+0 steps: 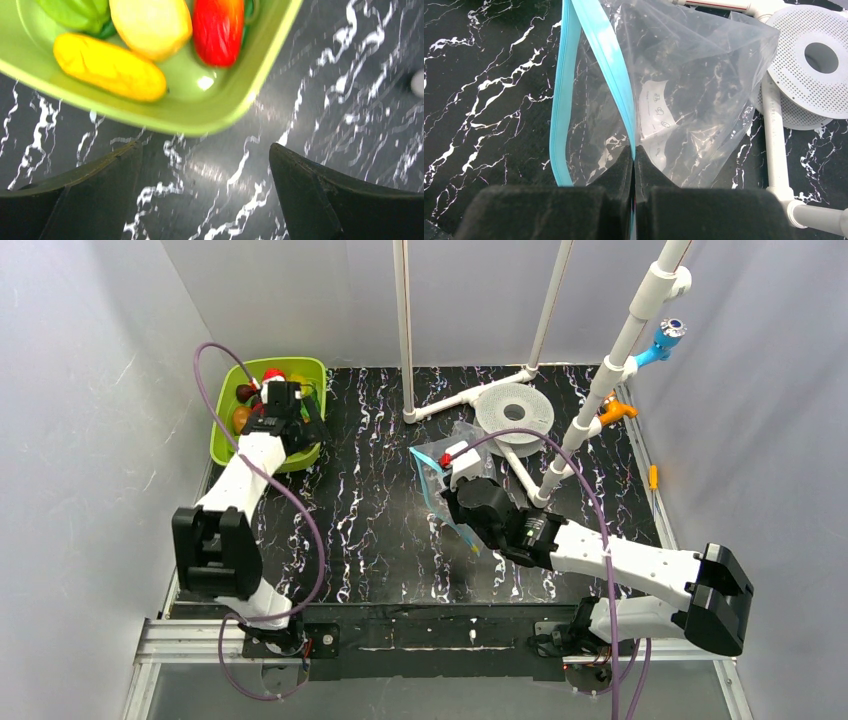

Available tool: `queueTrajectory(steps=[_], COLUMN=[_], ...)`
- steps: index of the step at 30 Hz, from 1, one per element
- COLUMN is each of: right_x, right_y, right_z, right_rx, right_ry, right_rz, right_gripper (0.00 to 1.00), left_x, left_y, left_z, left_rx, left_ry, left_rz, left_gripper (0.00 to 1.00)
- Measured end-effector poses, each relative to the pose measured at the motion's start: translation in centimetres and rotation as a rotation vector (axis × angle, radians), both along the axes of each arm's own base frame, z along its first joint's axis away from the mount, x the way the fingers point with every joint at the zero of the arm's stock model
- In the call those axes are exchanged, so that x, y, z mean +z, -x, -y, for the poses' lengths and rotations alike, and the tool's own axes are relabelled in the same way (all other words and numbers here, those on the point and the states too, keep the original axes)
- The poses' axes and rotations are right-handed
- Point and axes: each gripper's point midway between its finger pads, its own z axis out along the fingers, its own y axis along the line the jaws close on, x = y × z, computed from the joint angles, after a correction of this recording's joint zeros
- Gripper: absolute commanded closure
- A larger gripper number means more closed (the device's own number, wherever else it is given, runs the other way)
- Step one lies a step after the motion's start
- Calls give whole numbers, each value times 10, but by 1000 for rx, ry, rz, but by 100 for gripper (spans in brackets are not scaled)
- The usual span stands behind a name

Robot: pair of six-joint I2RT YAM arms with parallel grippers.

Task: Place the food in the zip-top bag and seal the zipper
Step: Pick up the fake fruit from the bin.

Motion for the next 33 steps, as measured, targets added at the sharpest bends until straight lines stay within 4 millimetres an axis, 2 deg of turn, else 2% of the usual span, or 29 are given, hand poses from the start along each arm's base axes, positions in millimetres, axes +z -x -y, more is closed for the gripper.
queueTrajectory(steps=[4,12,15,18,21,23,24,27,29,33], right_x=[-2,4,7,8,7,6,5,3,3,-1], right_y=[2,6,8,10,12,13,13,12,11,11], right_z=[-1,-6,-9,-12,-17,-19,-20,-20,-20,-19], right_rx=[15,33,44,52,66,72,74,73,72,68], right_ry=[-12,-35,-38,-38,-32,-28,-24,-15,-13,-11], right_rz=[-3,17,30,40,45,48,49,52,54,56], right_gripper=[99,99,99,99,99,99,99,99,99,99], left_x=[-11,-59,-73,-81,-81,-82,-82,-84,-85,-85], left_y=[-42,-86,-93,-92,-95,-96,-96,-96,-95,-94], left_z=[-23,-72,-86,-88,-88,-88,-88,-89,-90,-90], left_rx=[67,191,249,262,269,277,280,284,286,282], left_ry=[15,34,14,11,17,23,25,28,35,46], left_rz=[24,-25,-48,-62,-53,-49,-47,-44,-45,-51], left_gripper=[2,2,2,2,5,12,20,50,65,79])
